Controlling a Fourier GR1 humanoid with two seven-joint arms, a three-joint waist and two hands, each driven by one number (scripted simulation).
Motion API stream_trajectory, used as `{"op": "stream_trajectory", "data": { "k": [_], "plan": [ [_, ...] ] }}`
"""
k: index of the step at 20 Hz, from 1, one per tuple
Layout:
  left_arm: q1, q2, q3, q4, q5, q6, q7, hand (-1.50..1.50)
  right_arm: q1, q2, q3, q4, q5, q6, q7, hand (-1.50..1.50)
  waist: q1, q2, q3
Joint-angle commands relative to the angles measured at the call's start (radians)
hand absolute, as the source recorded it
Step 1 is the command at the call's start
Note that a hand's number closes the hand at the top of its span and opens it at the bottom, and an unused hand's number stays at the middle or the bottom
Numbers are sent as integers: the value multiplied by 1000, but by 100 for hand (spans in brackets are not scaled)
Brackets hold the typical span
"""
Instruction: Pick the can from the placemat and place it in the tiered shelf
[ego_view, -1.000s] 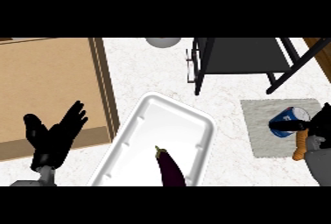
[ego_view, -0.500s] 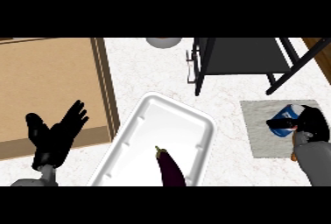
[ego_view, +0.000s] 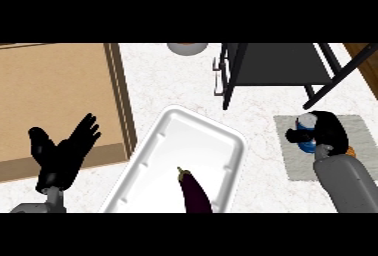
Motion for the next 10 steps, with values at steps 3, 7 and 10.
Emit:
{"op": "stream_trajectory", "data": {
  "k": [3, 7, 10],
  "plan": [
    [-27, -6, -24, 41, -1, -17, 31, 0, -80, 161, 325, -85, -24, 252, -264, 150, 85, 36, 0],
    [-13, -12, 7, 92, -10, 6, 0, 0, -123, 171, 404, -166, -15, 311, -360, 150, 6, 21, -2],
    [19, -8, 14, 76, -25, 22, 6, 0, -114, 197, 414, -347, 4, 274, -320, 150, -20, 13, -2]
  ]
}}
